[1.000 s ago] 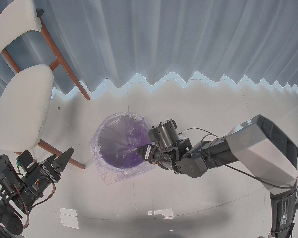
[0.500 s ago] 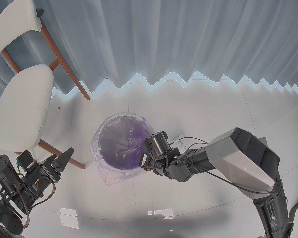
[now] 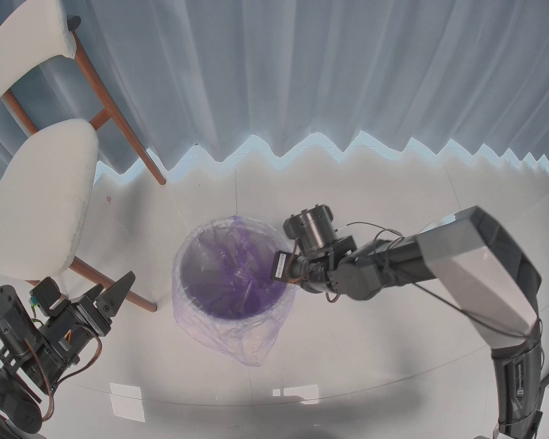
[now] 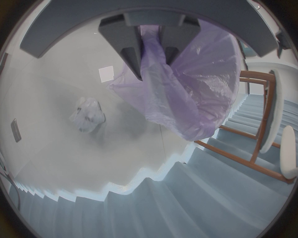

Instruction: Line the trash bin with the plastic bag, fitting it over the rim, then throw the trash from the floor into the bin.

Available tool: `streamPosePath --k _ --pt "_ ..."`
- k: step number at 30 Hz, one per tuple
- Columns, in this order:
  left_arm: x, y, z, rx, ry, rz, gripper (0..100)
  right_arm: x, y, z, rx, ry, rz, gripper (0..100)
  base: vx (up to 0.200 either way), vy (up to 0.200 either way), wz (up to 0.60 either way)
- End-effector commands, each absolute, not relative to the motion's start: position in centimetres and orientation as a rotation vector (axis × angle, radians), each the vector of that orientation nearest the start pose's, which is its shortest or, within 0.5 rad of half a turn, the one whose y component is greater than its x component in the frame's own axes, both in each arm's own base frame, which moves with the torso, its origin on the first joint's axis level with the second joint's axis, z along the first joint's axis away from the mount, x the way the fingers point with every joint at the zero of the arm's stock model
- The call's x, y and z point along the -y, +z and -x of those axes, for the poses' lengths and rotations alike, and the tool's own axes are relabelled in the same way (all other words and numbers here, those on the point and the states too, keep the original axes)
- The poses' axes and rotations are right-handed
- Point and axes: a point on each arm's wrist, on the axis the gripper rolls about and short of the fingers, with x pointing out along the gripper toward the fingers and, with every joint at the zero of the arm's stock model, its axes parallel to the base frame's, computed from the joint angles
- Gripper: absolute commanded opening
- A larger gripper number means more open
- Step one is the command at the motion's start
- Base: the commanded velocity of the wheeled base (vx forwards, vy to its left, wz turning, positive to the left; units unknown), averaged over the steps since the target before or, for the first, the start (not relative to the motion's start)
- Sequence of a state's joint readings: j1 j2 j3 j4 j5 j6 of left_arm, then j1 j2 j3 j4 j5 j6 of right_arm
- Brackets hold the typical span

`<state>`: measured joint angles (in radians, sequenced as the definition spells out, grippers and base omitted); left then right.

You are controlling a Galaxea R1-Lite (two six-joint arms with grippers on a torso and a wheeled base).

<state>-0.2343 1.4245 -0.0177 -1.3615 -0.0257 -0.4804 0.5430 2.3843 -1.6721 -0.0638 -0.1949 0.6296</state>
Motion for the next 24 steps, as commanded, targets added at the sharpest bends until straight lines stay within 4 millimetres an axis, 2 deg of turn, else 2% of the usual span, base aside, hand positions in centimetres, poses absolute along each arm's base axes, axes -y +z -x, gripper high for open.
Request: streamPosePath --k 1,4,5,6,10,13,19,24 --pt "3.8 13.1 -15.8 -0.115 -0.247 0.484 100 -19.8 16.5 -40.0 -0.658 0.189 -0.409 0 0.000 0.000 0.00" --pt "3.6 13.1 -16.1 -0.122 -0.244 0.497 100 -17.7 17.2 -40.2 -0.689 0.189 -0.433 0 0.000 0.000 0.00" --pt "3.6 13.1 -16.1 -0.122 -0.244 0.497 100 -17.7 17.2 -40.2 -0.689 0.189 -0.433 0 0.000 0.000 0.00" --pt "3.5 12.7 -16.4 -0.157 -0.259 0.528 100 -16.4 17.4 -40.4 -0.694 0.186 -0.449 0 0.000 0.000 0.00" --pt "3.2 12.6 -16.8 -0.179 -0.276 0.584 100 -15.0 18.0 -39.9 -0.706 0.209 -0.471 0 0.000 0.000 0.00" --pt "3.6 12.7 -16.6 -0.212 -0.389 0.605 100 -14.0 18.0 -39.1 -0.725 0.218 -0.458 0 0.000 0.000 0.00" --pt "4.6 12.2 -15.8 -0.322 -0.628 0.612 100 -13.6 17.6 -37.6 -0.753 0.244 -0.401 0 0.000 0.000 0.00" --pt "5.2 12.1 -17.6 -0.369 -0.701 0.611 100 -13.9 17.6 -36.1 -0.764 0.280 -0.334 0 0.000 0.000 0.00"
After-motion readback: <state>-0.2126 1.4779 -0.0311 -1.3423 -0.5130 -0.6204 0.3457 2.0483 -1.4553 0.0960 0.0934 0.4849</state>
